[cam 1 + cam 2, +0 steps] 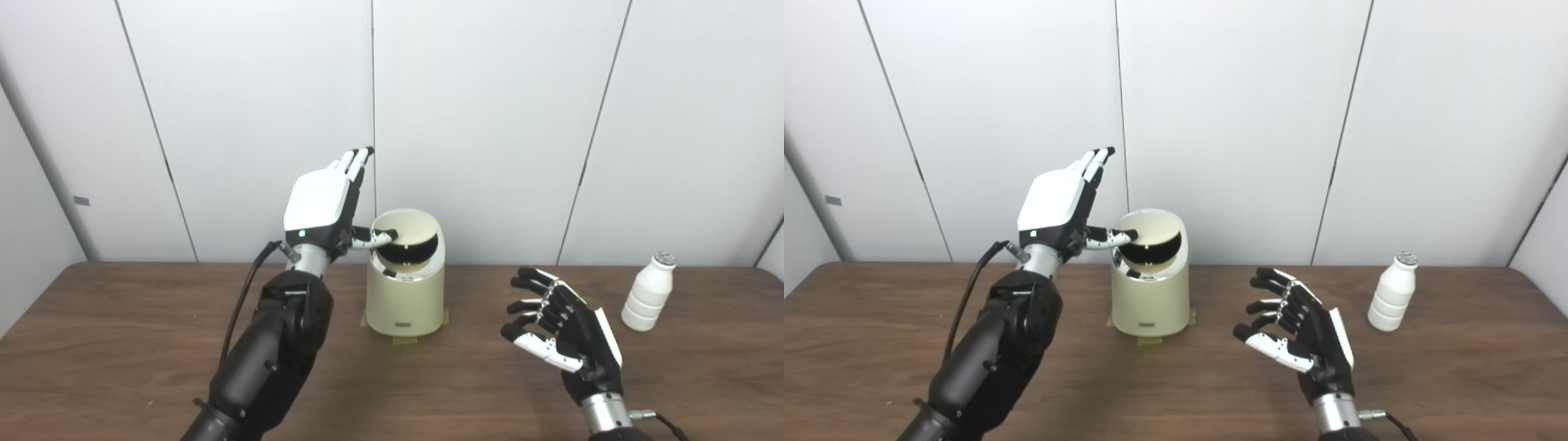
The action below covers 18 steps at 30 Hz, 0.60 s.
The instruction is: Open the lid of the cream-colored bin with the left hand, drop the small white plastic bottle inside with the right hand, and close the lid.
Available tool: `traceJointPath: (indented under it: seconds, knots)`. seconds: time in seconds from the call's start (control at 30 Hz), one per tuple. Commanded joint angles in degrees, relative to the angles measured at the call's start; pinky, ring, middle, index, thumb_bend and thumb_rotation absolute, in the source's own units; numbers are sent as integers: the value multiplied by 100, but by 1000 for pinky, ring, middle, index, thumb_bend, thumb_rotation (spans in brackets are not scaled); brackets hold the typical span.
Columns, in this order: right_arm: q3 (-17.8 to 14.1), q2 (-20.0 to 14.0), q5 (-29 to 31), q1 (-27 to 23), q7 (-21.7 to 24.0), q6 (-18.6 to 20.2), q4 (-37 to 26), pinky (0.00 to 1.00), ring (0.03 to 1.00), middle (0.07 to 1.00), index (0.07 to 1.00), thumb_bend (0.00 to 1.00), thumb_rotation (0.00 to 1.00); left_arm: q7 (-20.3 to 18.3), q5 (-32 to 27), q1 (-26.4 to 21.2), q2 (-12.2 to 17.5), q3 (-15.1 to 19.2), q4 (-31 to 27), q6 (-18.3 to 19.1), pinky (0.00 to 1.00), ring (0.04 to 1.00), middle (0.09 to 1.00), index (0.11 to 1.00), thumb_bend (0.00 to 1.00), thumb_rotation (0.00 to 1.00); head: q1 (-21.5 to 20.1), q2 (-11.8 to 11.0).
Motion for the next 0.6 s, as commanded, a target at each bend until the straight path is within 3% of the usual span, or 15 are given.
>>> traceJointPath:
  seconds: [0.0, 0.27, 0.4, 0.57]
  knots:
    - [1, -21, -31, -258, -15, -185, -121, 422, 548, 716, 719, 766, 238, 218, -17, -225, 37, 98, -223, -175, 722, 897, 956, 996, 726, 195, 0, 16]
    - [12, 3, -82, -255, -44, -193, -120, 414, 542, 716, 720, 765, 248, 346, -158, -75, 37, 304, -365, -399, 638, 853, 924, 952, 705, 216, -19, 17]
    - [-2, 7, -11, -261, -18, -175, -139, 414, 543, 718, 719, 747, 221, 310, -734, 169, -45, 653, -622, -565, 632, 842, 913, 918, 684, 197, -27, 25]
    - [-10, -10, -7, -276, -16, -166, -105, 419, 554, 714, 719, 738, 217, 135, -1780, 599, -248, 1200, -1111, -630, 651, 795, 825, 835, 673, 139, -26, 4]
